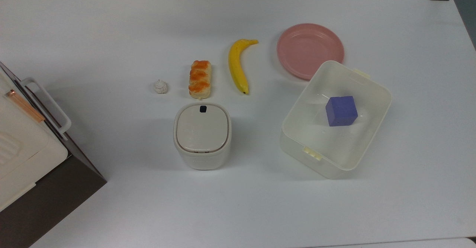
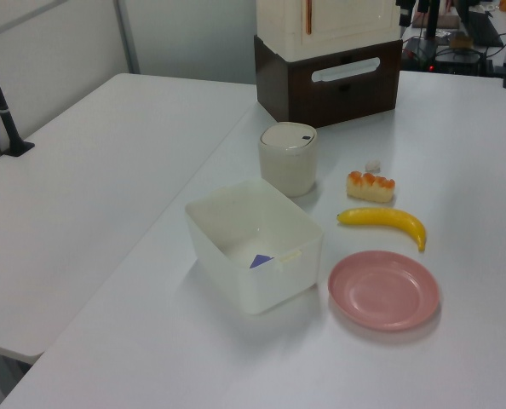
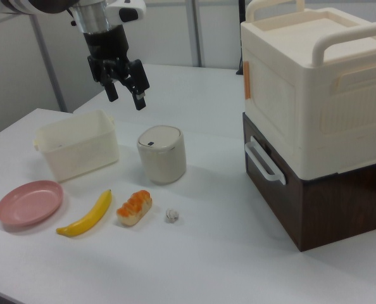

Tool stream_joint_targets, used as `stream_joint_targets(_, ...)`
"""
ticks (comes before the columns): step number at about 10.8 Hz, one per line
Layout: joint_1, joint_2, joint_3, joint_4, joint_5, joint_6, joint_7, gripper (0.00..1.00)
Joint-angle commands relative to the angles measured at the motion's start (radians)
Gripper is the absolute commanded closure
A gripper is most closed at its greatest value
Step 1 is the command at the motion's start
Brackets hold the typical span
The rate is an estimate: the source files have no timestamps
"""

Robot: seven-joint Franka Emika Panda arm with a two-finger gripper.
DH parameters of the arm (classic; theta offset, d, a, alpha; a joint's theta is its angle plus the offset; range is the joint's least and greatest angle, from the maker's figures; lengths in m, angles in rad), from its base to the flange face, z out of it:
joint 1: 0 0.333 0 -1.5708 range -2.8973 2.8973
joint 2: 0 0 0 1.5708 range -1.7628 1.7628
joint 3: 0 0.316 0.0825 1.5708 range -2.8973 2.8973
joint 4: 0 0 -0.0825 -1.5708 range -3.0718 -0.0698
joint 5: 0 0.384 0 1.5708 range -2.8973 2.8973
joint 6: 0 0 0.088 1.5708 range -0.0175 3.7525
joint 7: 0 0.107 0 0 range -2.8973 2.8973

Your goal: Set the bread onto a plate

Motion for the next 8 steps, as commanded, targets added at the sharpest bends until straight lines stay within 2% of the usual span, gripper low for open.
stream_joint_targets(1,0.007,-0.027,0.005,-0.001,-0.031,-0.066,0.021,0.0)
stream_joint_targets(8,0.007,-0.019,0.004,-0.005,-0.037,-0.082,-0.019,0.0)
